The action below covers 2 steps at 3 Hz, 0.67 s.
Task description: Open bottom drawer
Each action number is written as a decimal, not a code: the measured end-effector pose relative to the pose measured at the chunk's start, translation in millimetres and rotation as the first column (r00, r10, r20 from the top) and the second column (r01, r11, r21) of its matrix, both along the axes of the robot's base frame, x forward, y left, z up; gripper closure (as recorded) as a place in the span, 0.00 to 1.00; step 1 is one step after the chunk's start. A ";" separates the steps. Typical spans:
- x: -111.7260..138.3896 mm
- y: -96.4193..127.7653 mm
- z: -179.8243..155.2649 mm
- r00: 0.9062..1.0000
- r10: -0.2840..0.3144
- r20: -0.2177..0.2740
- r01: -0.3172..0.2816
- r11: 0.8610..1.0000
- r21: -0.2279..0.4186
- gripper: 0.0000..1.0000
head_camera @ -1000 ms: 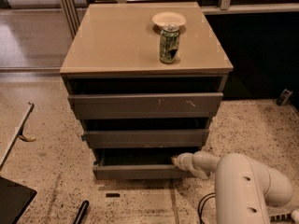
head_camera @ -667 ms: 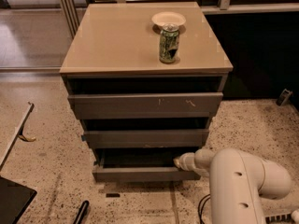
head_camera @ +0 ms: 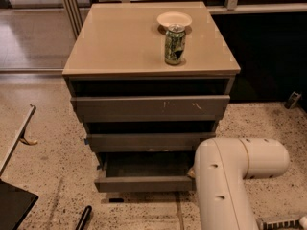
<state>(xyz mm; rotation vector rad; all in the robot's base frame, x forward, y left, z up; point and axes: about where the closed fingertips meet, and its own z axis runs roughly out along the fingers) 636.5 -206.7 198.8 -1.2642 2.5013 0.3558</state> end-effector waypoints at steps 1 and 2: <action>-21.5 -25.4 8.2 0.988 0.137 -0.076 -0.143 0.986 -0.080 1.00; -34.8 -36.7 11.4 0.969 0.216 -0.121 -0.227 0.970 -0.087 1.00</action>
Offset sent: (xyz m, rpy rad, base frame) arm -0.0408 -0.0541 0.0213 -0.1251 0.1385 0.3167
